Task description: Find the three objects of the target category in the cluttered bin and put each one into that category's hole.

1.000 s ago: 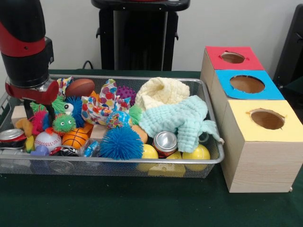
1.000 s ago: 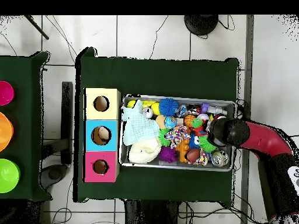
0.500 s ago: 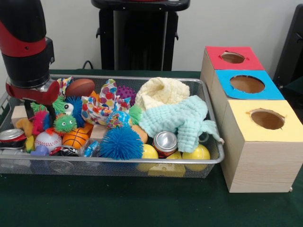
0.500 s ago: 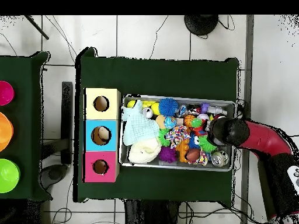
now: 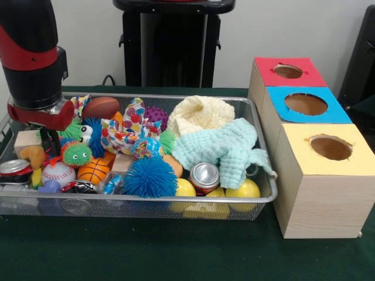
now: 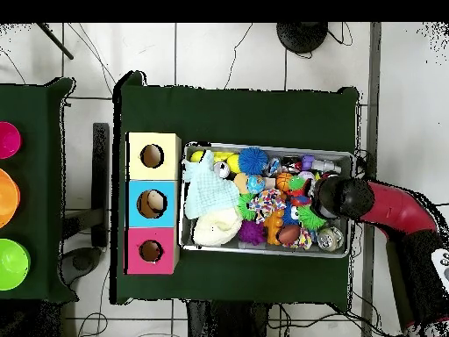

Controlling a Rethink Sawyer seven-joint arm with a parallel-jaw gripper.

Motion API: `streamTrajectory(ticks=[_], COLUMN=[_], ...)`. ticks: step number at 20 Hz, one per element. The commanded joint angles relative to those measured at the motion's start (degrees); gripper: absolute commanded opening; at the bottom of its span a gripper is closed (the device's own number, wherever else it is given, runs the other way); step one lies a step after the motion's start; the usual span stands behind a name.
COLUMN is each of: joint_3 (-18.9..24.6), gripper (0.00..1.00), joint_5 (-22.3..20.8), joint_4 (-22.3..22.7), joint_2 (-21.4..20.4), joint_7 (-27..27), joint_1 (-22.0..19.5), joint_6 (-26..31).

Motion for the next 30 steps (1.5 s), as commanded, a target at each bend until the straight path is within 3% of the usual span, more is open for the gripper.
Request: streamTrajectory(ticks=[1, 6, 11, 17, 23, 30], joint_3=[1.76, 1.78, 1.3, -1.24, -3.28, -5.46], gripper=[0.0, 0.0, 0.0, 0.0, 0.0, 0.0], joint_5=[-3.6, -3.31, -0.9, 0.54, 1.81, 3.06], joint_4=[3.3, 4.18, 9.92, 18.67, 22.95, 24.76], joint_2=[2.09, 0.89, -7.4, -15.13, -18.55, -20.29], joint_7=[-7.14, -6.97, -4.82, 2.29, 6.27, 8.66], joint_1=[0.43, 0.61, 2.3, 5.44, 8.38, 11.11], joint_6=[-1.39, -1.0, 2.16, 0.35, -1.08, -2.26])
